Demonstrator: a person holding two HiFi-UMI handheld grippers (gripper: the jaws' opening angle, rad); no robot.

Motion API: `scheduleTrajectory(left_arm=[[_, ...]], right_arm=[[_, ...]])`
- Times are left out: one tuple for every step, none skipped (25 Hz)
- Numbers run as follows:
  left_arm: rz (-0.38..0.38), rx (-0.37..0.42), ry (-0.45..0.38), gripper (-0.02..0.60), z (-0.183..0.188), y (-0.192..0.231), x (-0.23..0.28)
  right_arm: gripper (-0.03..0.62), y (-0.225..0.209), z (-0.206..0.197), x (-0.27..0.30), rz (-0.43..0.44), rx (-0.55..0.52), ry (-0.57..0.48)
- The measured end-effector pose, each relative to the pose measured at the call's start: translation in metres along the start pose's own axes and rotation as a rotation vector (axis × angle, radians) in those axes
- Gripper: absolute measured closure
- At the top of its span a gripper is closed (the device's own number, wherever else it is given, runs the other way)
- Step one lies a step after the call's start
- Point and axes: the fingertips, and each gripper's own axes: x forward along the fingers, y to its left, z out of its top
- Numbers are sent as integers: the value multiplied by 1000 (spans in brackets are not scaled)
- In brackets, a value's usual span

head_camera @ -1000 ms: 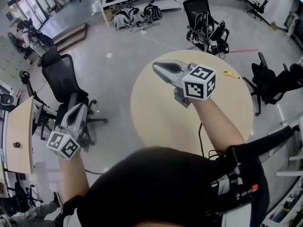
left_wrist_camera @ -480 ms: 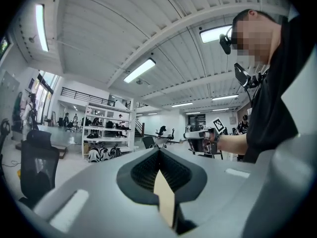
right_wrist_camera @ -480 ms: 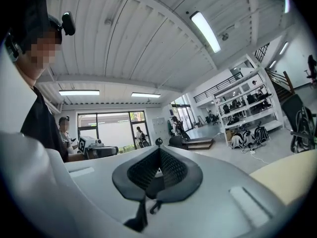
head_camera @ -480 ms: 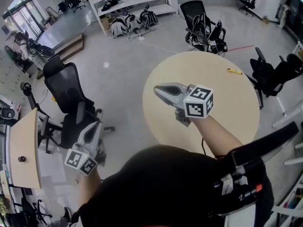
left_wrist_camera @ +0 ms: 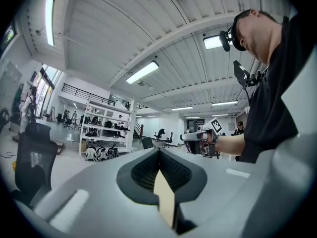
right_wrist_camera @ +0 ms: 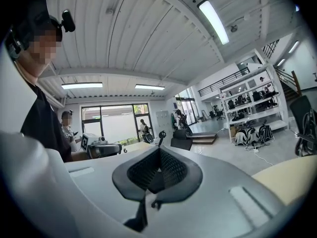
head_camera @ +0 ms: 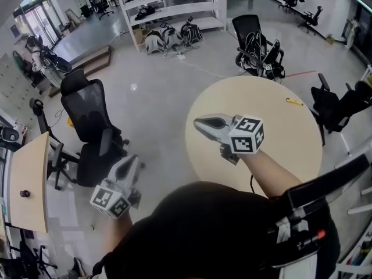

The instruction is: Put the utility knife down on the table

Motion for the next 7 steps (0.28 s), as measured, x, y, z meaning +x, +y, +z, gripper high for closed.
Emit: scheduleTrajectory(left_arm=[[0, -2, 0, 581, -1, 0, 1], [1, -1, 0, 581, -1, 2, 1], [2, -1, -1, 581, -2, 4, 1], [6, -3, 1, 581, -2, 7, 0], [12, -8, 4, 581, -2, 10, 0], [17, -14, 7, 581, -3, 14, -1], [22, -20, 10, 581, -3, 17, -1]], right_arm=[[582, -2, 0, 0, -1, -1, 2], [582, -3, 1, 0, -1, -2, 3], [582, -4, 1, 2, -1, -5, 6], [582, -4, 1, 4, 0, -8, 9], [582, -4, 0, 6, 2, -11, 11], [582, -4, -1, 8, 3, -14, 13], [582, -4, -1, 10, 5, -16, 16]])
